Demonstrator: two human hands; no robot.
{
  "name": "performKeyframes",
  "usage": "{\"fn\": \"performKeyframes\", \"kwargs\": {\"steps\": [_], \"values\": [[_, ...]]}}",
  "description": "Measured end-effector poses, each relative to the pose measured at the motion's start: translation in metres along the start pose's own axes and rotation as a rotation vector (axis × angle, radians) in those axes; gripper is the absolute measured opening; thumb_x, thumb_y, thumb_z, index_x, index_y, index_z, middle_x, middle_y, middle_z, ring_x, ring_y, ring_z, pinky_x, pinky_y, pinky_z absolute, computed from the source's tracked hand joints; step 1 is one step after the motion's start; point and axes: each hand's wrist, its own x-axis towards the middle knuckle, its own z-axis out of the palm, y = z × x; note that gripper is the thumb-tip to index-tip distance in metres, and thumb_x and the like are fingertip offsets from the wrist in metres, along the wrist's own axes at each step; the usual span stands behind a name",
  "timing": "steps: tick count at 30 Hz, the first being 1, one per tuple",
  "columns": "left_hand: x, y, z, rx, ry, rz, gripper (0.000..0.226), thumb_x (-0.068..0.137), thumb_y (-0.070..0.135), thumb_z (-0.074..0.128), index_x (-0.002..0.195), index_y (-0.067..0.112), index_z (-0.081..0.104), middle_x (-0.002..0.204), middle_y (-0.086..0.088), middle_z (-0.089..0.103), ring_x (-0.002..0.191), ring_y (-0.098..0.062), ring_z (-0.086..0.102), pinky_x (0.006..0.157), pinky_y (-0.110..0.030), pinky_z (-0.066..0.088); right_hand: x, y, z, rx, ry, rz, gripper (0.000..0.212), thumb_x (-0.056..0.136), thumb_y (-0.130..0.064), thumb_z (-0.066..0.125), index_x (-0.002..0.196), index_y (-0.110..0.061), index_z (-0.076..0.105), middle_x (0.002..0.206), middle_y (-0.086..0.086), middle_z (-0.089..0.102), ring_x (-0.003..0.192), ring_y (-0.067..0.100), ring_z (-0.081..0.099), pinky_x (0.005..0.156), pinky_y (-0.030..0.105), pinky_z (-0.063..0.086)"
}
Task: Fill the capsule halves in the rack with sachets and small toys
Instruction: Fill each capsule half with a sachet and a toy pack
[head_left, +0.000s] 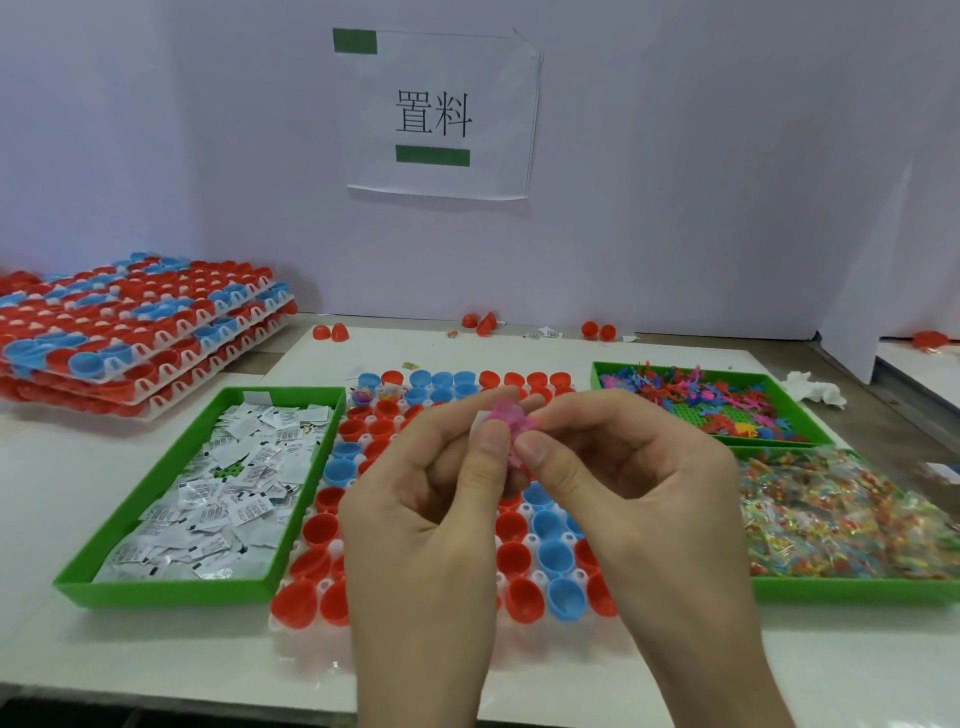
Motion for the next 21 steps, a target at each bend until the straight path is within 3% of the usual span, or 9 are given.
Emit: {"fn": "performKeyframes", "kwargs": {"steps": [8,15,21], "values": [[-0.003,-0.003,0.003,-0.067,0.070,-0.023,0.017,0.077,0.029,0.068,0.086,0.038,0.079,0.075,-0.001,0.077,0.070,-0.011,0.074,0.064,-0.016,0.056,-0.004,0.006,0.005,-0.177,0.052,-0.171,0.010,0.081,-0.022,0.081,0.083,-0.026,0.072,0.078,-0.010,0.071,0.080,0.014,0.070,0.069,0.019,0.055],[-0.006,-0.005,0.006,-0.082,0.109,0.001,0.017,0.078,0.026,0.067,0.086,0.036,0.079,0.077,0.001,0.077,0.071,-0.013,0.075,0.063,-0.015,0.056,-0.003,0.017,0.005,-0.371,0.071,-0.505,0.007,0.081,0.000,0.074,0.083,-0.007,0.072,0.084,-0.005,0.066,0.086,0.004,0.062,0.079,0.012,0.047],[-0.002,-0.011,0.000,-0.162,0.098,-0.137,0.017,0.072,0.030,0.068,0.084,0.033,0.081,0.078,-0.003,0.077,0.065,-0.011,0.070,0.061,-0.016,0.054,0.001,0.028,0.001,-0.412,0.009,-0.557,0.003,0.083,-0.002,0.072,0.085,-0.004,0.073,0.086,-0.003,0.066,0.090,0.001,0.059,0.084,0.011,0.046]]}}
